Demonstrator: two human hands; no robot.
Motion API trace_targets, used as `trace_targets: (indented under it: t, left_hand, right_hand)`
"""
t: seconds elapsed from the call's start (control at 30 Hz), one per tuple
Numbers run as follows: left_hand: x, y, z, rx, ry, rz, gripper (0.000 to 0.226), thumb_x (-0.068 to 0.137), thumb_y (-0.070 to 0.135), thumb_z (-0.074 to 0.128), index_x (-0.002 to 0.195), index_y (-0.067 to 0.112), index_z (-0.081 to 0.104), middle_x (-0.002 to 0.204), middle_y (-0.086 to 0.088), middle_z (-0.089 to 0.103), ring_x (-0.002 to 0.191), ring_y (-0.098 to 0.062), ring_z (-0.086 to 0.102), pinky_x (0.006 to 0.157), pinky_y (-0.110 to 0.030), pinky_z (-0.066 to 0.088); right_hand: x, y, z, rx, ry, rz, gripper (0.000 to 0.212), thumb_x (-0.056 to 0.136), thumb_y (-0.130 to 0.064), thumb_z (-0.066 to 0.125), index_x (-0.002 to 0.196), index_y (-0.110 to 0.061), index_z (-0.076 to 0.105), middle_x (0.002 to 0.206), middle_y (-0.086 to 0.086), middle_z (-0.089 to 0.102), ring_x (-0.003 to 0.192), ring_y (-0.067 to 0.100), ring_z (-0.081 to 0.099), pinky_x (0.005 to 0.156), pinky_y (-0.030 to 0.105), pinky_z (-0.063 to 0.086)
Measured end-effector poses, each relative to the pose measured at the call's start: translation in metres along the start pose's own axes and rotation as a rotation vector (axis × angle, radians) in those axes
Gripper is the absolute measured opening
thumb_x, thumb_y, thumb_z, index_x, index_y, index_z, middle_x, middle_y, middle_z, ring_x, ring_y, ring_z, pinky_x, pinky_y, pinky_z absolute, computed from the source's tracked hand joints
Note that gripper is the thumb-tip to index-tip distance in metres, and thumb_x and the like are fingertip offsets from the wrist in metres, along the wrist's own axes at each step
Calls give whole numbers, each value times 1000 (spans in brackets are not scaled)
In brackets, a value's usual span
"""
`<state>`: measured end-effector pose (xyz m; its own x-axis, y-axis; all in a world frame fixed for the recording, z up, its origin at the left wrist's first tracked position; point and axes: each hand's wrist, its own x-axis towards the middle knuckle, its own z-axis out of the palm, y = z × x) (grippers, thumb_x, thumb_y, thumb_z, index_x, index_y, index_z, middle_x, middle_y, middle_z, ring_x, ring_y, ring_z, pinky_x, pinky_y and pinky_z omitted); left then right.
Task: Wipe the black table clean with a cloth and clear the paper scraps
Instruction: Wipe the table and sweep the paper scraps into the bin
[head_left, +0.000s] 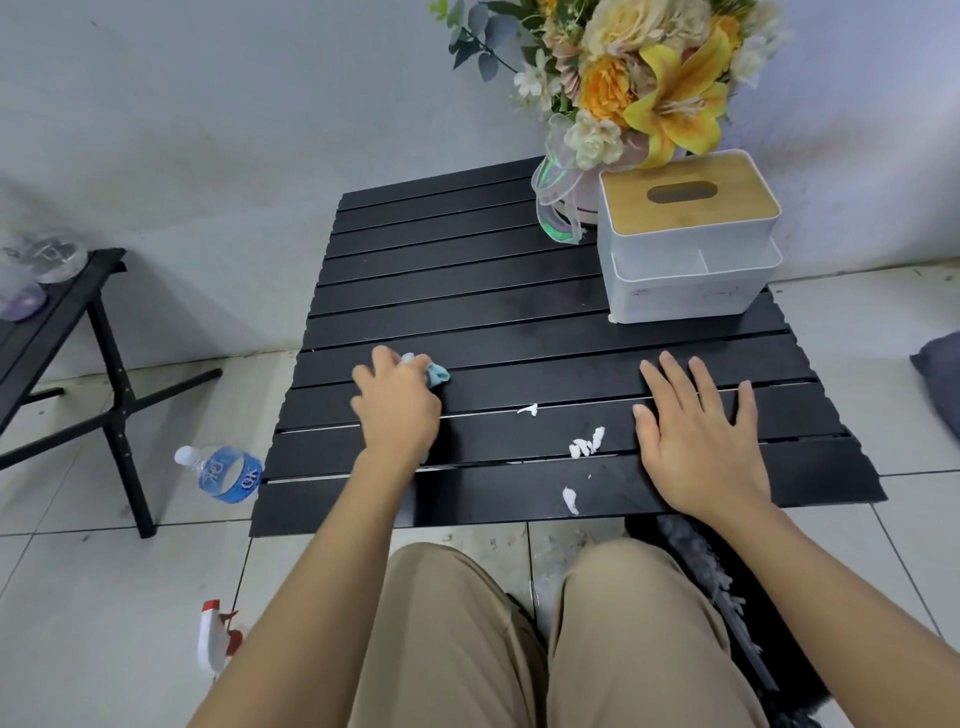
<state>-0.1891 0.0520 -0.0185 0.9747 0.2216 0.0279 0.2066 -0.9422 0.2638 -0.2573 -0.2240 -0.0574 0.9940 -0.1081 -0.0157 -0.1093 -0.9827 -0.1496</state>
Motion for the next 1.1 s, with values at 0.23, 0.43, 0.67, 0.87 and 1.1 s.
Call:
trace_targets:
  t: [0.23, 0.43, 0.67, 0.87, 1.1]
  left_hand:
    - [20, -34, -21, 205, -11, 36, 29, 95, 22, 42, 111, 19, 65, 116, -14, 43, 106, -38, 42, 83, -47, 45]
    - [48, -71, -34, 97, -57, -67, 29, 87, 33, 52, 106, 22, 70, 112, -14, 51, 110, -32, 49, 89, -41, 48]
    - [-3, -4, 10, -128, 208, -309, 27, 92, 18, 50, 116, 8, 60, 125, -20, 42, 103, -41, 46, 87, -44, 41]
    - [-34, 83, 37, -306, -6, 373, 27, 93, 17, 53, 117, 15, 65, 113, -9, 48, 99, -27, 50, 91, -33, 40]
    - [35, -10, 12, -370, 149, -76, 31, 94, 29, 51, 122, 20, 62, 125, -11, 46, 116, -32, 40, 103, -41, 33]
  right_hand:
    - [0, 1, -1, 22, 22, -7, 63, 96, -48, 5, 153, -27, 21, 161, -5, 19, 149, 20, 11, 117, 56, 8]
    - [-2, 1, -2, 63, 34, -23, 57, 99, -45, 14, 150, -24, 30, 159, -3, 26, 149, 22, 16, 116, 56, 8]
    - [-6, 10, -6, 321, 131, -40, 31, 97, -27, 53, 126, -19, 61, 143, 0, 51, 142, 22, 33, 118, 53, 9]
    - [-8, 6, -5, 255, 142, -52, 32, 99, -31, 46, 127, -21, 58, 143, -2, 50, 142, 21, 33, 118, 54, 14]
    - [-8, 7, -3, 251, 136, -55, 35, 99, -34, 41, 128, -23, 56, 143, -4, 49, 141, 20, 33, 118, 54, 16]
